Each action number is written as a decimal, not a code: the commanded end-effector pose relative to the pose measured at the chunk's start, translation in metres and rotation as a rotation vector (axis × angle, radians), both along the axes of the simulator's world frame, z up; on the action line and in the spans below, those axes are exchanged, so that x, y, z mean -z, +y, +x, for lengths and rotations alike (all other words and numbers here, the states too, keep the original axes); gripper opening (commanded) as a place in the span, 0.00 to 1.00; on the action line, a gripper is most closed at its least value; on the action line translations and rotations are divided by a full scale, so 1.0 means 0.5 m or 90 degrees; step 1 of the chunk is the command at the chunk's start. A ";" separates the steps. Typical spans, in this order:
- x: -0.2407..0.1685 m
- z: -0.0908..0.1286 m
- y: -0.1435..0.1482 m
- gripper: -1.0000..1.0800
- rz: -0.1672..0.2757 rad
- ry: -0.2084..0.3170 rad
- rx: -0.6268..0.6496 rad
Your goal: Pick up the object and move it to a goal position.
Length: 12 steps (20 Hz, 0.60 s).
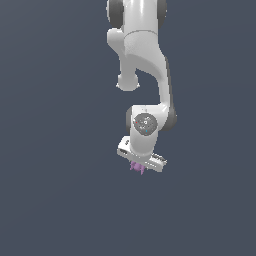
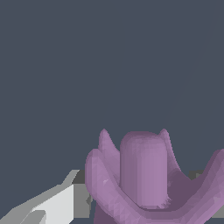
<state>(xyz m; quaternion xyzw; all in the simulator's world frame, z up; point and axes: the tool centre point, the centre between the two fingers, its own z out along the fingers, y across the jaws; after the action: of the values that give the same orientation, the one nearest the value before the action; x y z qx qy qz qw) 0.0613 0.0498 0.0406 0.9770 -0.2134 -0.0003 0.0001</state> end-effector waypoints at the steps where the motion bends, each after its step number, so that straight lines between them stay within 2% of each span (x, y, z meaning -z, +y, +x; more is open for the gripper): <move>1: -0.006 -0.003 -0.004 0.00 0.000 0.000 0.000; 12: -0.080 -0.055 -0.065 0.00 0.000 0.000 0.000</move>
<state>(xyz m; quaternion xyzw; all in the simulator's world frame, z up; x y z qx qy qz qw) 0.0386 0.0236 0.0729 0.9770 -0.2132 -0.0006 -0.0001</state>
